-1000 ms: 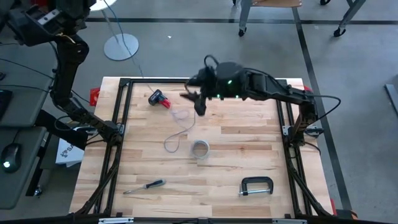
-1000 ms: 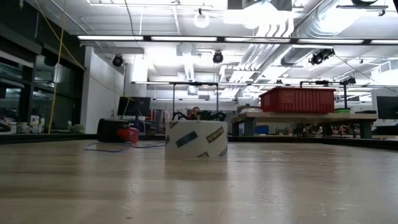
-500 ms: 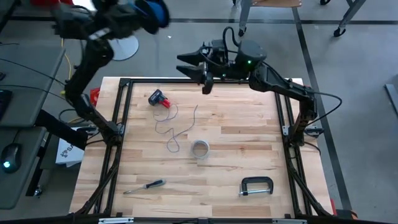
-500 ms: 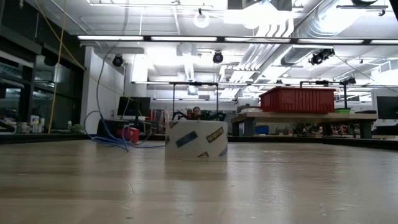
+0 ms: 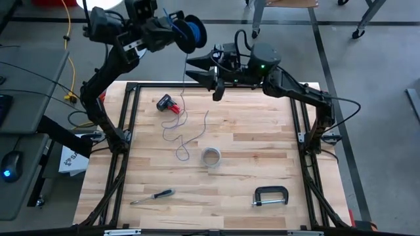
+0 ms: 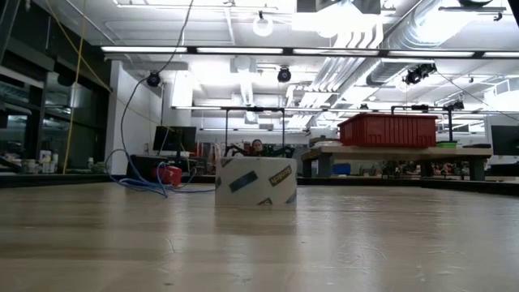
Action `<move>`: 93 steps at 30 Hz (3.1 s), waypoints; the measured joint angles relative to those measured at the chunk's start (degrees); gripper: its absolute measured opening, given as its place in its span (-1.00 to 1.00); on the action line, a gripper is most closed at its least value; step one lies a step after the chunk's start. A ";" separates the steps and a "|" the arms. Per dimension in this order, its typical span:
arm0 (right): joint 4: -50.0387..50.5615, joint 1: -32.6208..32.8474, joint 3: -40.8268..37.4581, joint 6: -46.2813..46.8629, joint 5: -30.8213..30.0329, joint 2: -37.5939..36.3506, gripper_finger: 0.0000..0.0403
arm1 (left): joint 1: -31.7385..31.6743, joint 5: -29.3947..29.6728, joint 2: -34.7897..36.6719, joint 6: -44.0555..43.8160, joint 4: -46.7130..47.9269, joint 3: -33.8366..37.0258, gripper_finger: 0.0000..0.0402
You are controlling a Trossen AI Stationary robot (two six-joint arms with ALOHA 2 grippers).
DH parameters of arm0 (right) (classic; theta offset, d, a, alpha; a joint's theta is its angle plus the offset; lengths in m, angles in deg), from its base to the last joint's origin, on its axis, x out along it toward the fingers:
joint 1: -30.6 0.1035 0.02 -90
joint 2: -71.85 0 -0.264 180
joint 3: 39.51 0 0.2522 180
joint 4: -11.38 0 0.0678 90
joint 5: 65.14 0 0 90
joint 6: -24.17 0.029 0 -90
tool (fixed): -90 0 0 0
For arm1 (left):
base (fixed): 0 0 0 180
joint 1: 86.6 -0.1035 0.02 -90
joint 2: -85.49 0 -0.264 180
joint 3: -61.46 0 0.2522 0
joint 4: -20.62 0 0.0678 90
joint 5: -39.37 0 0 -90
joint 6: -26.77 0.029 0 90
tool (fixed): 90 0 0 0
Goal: Coil cords
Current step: Coil the blue wire on the spool
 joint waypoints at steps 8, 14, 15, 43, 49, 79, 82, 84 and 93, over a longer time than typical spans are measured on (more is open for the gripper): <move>-0.09 0.00 0.00 0.29 -0.41 0.15 0.05 | 0.68 0.01 0.13 1.23 -0.01 0.00 -1.00; -0.02 0.19 -0.01 2.53 2.49 0.89 0.05 | 0.96 -0.03 0.11 4.03 0.28 0.00 -1.00; 0.08 0.31 -0.02 2.56 2.94 0.92 0.05 | 0.94 -0.03 0.11 4.05 0.28 0.00 -1.00; -0.59 2.38 -0.02 0.05 3.19 0.88 -0.54 | 2.10 0.34 -0.13 6.08 0.48 -0.02 -1.00; -1.45 3.14 -0.02 2.12 3.50 1.16 -0.95 | 1.45 0.42 -0.12 6.21 0.45 -0.02 -1.00; 9.27 4.12 4.12 -2.11 7.89 -5.25 -1.00 | -11.78 -18.67 7.07 -6.71 43.32 -0.07 -1.00; 11.03 3.48 5.74 -3.36 7.82 -5.25 -1.00 | -9.82 -19.62 7.06 -4.61 49.85 -0.04 -1.00; 11.64 2.92 6.69 -3.71 7.73 -5.25 -1.00 | -8.40 -19.76 7.01 -2.91 54.04 -0.04 -1.00; 14.40 0.20 8.22 -4.52 8.10 -5.25 -1.00 | -0.88 -19.24 4.17 -2.61 55.85 -0.02 -1.00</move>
